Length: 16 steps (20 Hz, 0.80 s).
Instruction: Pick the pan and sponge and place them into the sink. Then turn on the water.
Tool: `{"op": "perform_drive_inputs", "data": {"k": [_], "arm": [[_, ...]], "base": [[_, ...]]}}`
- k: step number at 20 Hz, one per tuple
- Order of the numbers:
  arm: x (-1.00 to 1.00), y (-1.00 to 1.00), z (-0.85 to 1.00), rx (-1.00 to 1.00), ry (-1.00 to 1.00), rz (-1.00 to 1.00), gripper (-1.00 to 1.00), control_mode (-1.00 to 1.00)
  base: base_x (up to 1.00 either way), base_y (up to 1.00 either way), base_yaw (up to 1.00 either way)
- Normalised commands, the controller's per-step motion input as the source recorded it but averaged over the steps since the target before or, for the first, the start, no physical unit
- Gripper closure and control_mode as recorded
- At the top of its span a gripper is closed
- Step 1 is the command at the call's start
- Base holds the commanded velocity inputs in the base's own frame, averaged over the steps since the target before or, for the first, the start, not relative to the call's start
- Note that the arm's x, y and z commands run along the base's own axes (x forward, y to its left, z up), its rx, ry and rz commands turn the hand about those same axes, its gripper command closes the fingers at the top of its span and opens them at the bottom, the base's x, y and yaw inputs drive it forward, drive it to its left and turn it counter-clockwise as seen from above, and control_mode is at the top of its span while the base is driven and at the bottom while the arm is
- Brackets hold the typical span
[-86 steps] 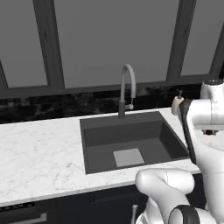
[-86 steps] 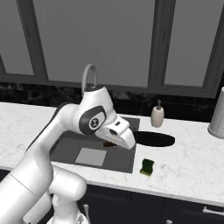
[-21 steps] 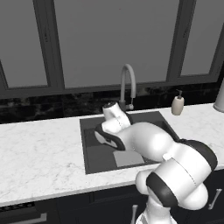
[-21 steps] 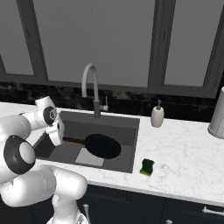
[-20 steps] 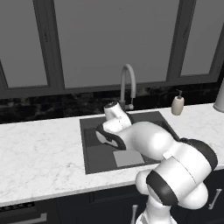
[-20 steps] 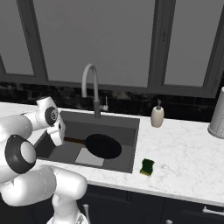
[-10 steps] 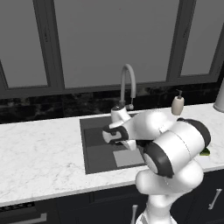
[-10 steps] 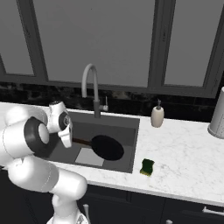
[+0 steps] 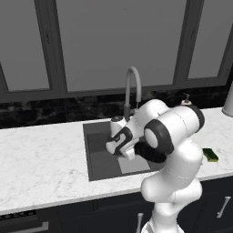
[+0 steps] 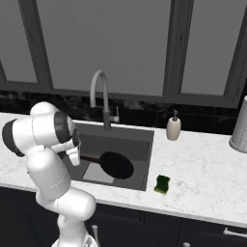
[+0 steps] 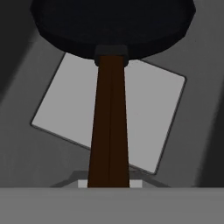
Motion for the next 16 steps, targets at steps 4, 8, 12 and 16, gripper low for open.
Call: {"op": "perform_drive_inputs", "data": {"k": [4, 8, 12, 16], "arm": [[0.12, 0.26, -0.57, 0.0, 0.0, 0.0, 1.0, -1.0], [0.06, 0.19, -0.61, 0.0, 0.0, 0.0, 1.0, -1.0], [0.1, 0.19, -0.58, 0.0, 0.0, 0.0, 1.0, -1.0], [0.03, 0.19, -0.52, 0.0, 0.0, 0.0, 1.0, -1.0]], "base": [[0.0, 0.0, 0.0], [0.0, 0.0, 0.0], [0.0, 0.0, 0.0], [0.0, 0.0, 0.0]]}}
